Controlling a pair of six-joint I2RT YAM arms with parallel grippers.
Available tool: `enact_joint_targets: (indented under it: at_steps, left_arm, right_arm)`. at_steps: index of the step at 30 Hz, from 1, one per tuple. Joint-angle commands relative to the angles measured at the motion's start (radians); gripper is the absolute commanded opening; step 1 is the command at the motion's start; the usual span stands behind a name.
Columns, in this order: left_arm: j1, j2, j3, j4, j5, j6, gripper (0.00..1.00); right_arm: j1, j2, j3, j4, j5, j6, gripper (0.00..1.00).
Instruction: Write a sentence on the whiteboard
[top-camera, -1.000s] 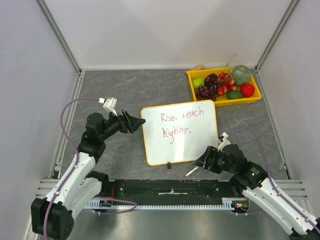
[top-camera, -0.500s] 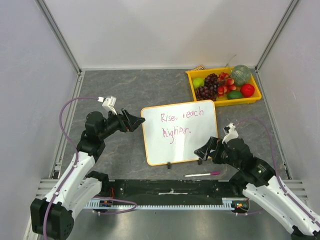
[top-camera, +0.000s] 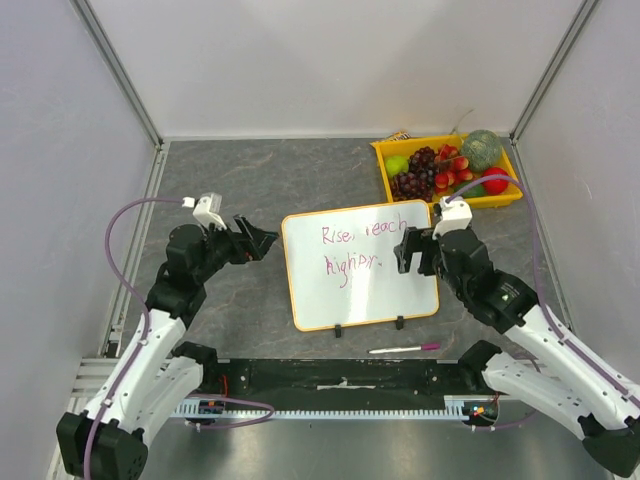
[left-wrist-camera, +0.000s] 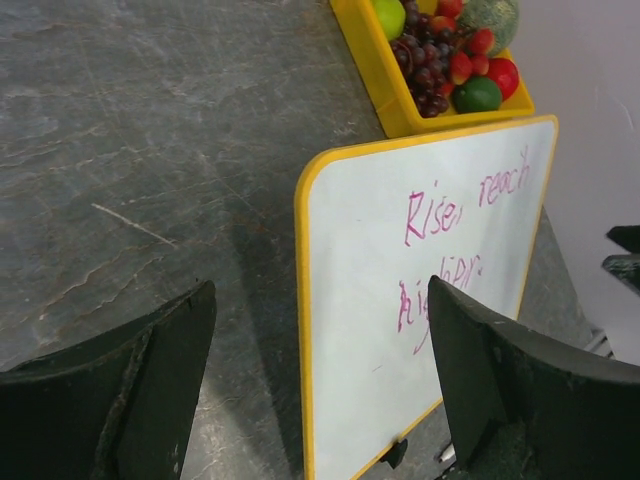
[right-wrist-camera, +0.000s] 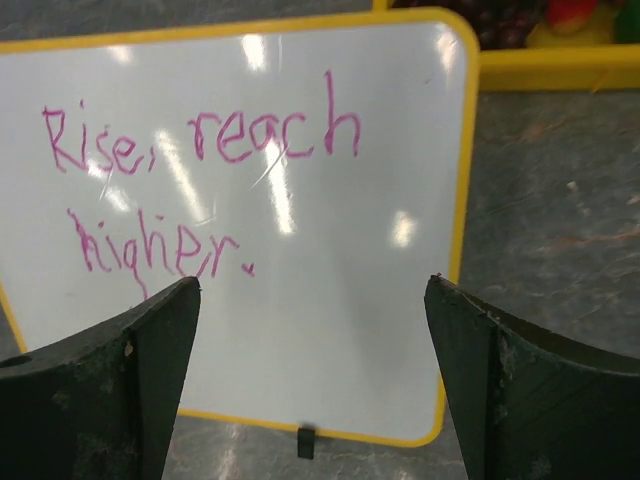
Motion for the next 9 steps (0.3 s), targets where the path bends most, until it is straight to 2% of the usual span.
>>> enact_joint_targets:
  at_steps: [1, 5, 9]
  left_arm:
    - [-0.001, -0.042, 0.031, -0.068, -0.132, 0.035, 0.90]
    - [-0.001, -0.084, 0.006, -0.077, -0.207, 0.021, 0.89]
    - [-0.001, -0.126, -0.004, -0.086, -0.282, 0.012, 0.88]
  right_arm:
    - [-0.002, 0.032, 0.085, 0.074, 0.260, -0.164, 0.98]
    - [-0.005, 0.055, 0.106, 0.117, 0.326, -0.181, 0.98]
    - [-0.055, 0.074, 0.134, 0.176, 0.271, -0.211, 0.98]
